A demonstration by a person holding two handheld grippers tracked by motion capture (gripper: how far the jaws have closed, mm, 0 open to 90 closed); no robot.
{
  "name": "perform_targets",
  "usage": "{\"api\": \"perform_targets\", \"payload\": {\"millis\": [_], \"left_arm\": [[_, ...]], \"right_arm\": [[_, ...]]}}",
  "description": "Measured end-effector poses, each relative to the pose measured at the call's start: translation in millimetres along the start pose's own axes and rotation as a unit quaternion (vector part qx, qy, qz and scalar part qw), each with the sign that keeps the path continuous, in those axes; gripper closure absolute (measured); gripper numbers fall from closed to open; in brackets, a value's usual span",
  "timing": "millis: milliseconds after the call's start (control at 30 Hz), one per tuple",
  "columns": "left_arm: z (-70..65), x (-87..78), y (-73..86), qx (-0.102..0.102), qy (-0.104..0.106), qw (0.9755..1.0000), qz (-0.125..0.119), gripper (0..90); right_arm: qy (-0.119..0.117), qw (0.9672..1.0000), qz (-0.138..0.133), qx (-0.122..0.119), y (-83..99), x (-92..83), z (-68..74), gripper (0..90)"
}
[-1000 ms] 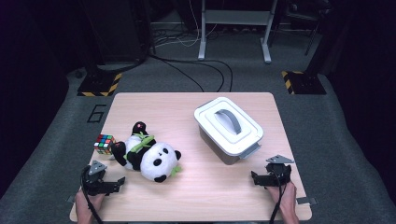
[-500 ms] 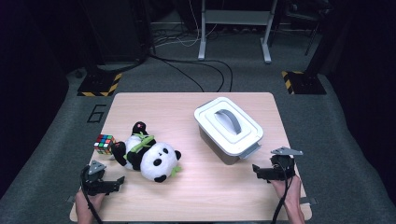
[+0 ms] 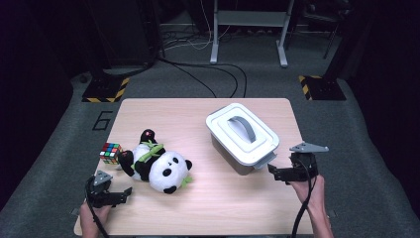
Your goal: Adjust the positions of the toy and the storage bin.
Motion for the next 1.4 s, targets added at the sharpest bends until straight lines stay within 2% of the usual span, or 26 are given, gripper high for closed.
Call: {"api": "perform_targets", "payload": {"millis": [200,367,533,667,767,900,933,1000,1133,1167,1200,1233,1300,1367,1400], "left_arm": [[0.0,0.0,-0.1,0.0,0.0,1.0,-0.001,2.1],[-0.4,0.2,0.0,-0.003,0.0,1.0,-0.002,2.3],[-0.4,0.4,-0.2,-0.004,0.0,1.0,-0.004,2.5],[-0.5,0.3,-0.3,-0.004,0.002,1.0,-0.004,2.7],[-0.5,0.3,-0.3,-0.004,0.003,1.0,-0.004,2.8],[0.3,0.3,-0.5,0.0,0.002,1.0,-0.005,3.0],[0.3,0.3,-0.5,0.0,0.002,1.0,-0.005,3.1],[0.4,0.2,-0.5,-0.001,0.002,1.0,-0.005,3.0],[0.4,0.1,-0.6,0.0,0.003,1.0,-0.006,3.8],[0.4,0.1,-0.6,0.0,0.003,1.0,-0.006,3.8],[-0.3,0.0,-0.4,-0.005,0.003,1.0,-0.006,3.8],[-0.3,0.0,-0.4,-0.005,0.003,1.0,-0.006,3.9],[-0.1,0.1,-0.5,-0.004,0.003,1.0,-0.007,3.9],[-0.1,0.1,-0.5,-0.004,0.003,1.0,-0.007,4.1],[-0.6,-0.5,-0.3,-0.004,0.004,1.0,-0.007,4.7]], "right_arm": [[-0.008,0.9997,0.004,-0.022,-29.2,2.3,8.2,0.4],[-0.011,0.9996,0.008,-0.026,-39.7,9.2,11.1,0.5],[-0.017,0.9992,0.022,-0.028,-50.7,28.8,12.7,1.9],[-0.022,0.999,0.02,-0.033,-57.1,38.1,14.2,7.6],[-0.021,0.9991,0.014,-0.035,-65.8,45.6,16.9,15.0],[-0.028,0.998,0.008,-0.056,-79.7,56.6,21.9,23.3],[-0.035,0.9973,0.005,-0.065,-87.4,62.1,24.4,28.9],[-0.031,0.9975,0.007,-0.063,-90.8,65.4,26.6,32.1],[-0.032,0.9957,0.019,-0.085,-104.7,80.2,34.1,42.9],[-0.032,0.9957,0.019,-0.085,-104.7,80.2,34.1,42.9],[-0.027,0.9948,0.02,-0.097,-109.2,84.4,35.3,46.7],[-0.027,0.9948,0.02,-0.097,-109.2,84.4,35.3,46.7],[-0.016,0.9945,0.02,-0.101,-114.1,89.3,34.4,55.1],[-0.012,0.995,0.017,-0.097,-116.8,92.7,33.4,59.4],[-0.008,0.9956,0.018,-0.092,-117.9,94.9,31.9,64.8]]}}
Point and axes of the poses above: each handheld gripper's, and its own axes: x roughly forward along the jaws, y roughly out of its underside, z roughly to its left, the point moved 7 cm from there along x, roughly forward along the jaws, and after that the axes turned 2 degrees about -y, right-handed, at the moved point
